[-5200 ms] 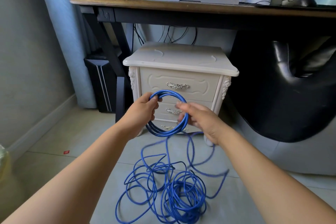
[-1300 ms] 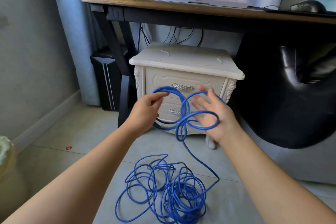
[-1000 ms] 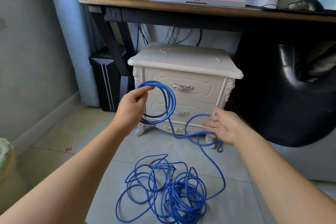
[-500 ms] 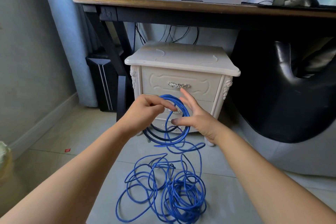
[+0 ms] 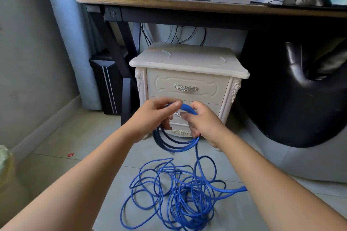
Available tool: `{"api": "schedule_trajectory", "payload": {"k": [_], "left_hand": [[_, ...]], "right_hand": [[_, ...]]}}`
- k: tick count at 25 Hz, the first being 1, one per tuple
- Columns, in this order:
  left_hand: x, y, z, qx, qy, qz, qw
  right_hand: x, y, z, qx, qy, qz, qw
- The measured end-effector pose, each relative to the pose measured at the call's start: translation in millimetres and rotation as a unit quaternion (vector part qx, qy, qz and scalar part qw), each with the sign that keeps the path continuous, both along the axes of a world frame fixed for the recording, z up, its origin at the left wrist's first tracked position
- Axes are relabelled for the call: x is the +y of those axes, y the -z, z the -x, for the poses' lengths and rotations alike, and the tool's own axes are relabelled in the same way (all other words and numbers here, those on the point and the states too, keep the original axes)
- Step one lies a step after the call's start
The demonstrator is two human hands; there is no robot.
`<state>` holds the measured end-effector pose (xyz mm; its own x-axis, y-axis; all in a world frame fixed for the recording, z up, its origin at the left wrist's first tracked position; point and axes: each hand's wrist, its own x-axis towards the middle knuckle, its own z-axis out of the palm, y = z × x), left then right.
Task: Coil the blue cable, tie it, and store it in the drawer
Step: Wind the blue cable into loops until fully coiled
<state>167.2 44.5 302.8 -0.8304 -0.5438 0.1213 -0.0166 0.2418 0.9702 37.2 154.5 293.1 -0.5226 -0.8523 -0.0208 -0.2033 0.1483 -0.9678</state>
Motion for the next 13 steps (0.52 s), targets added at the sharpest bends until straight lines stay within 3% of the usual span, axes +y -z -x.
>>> {"api": "schedule_trajectory", "payload": {"k": [3,5,8,13], "left_hand": [[5.1,5.3,6.9,-0.084,-0.021,0.168,0.982],[7.3,6.1,14.6,-0.122,-0.028,0.264,0.956],[6.2,4.2,20.2,-0.114,-0.049,0.313,0.942],[-2.5,6.8,16.4,-0.031,-0.142,0.188,0.972]], "right_hand": [[0.2,-1.7,-4.4,0.201,-0.001,-0.066,0.977],[-0.1,-1.1,-7.7,0.234,0.008,-0.055,0.971],[2.8,-4.1,-3.2,0.163,0.020,-0.021,0.986],[18.4,-4.5,18.9,-0.045,-0.102,-0.074,0.991]]}}
